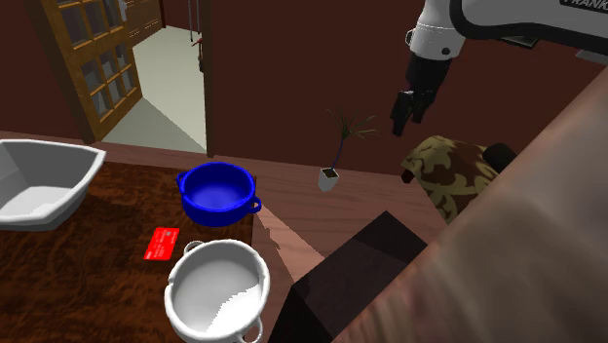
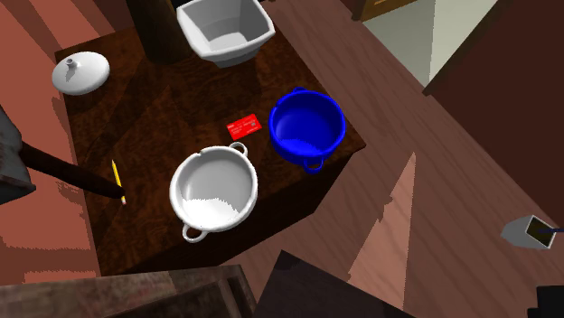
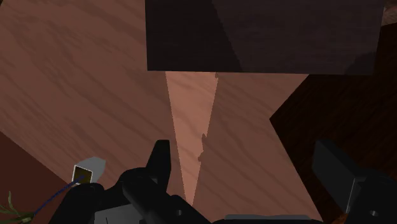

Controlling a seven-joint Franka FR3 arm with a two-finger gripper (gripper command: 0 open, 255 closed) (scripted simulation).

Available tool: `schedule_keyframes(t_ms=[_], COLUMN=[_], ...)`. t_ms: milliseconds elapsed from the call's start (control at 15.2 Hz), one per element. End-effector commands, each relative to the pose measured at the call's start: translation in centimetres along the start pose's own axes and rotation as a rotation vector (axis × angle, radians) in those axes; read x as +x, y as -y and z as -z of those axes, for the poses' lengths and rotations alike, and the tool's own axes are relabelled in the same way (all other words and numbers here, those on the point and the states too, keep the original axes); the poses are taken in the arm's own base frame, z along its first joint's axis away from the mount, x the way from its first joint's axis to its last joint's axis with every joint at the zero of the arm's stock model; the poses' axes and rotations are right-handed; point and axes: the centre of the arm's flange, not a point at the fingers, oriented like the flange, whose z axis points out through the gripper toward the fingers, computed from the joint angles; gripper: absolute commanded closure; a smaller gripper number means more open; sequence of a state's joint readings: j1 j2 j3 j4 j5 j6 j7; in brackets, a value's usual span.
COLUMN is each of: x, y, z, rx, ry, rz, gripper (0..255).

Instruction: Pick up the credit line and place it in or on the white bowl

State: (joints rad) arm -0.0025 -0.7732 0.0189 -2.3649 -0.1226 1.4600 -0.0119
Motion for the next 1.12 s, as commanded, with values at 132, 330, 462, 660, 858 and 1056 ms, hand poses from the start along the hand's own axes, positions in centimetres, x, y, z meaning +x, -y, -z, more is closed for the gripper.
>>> schedule_keyframes(t_ms=[132,330,462,660,858,1056], x=[0.9,2.3,3.2,4.7,6.3,7.9], y=[2.1,5.4,7.5,10.7,13.8,17.0], z=[-1.0,-2.4,-3.4,-4.8,-6.1,-7.5], rx=[0.015,0.038,0.053,0.075,0.098,0.120], ry=[0.020,0.050,0.070,0.100,0.130,0.160], rz=[-0.024,-0.059,-0.083,-0.119,-0.154,-0.190], gripper=[0,0,0,0,0,0])
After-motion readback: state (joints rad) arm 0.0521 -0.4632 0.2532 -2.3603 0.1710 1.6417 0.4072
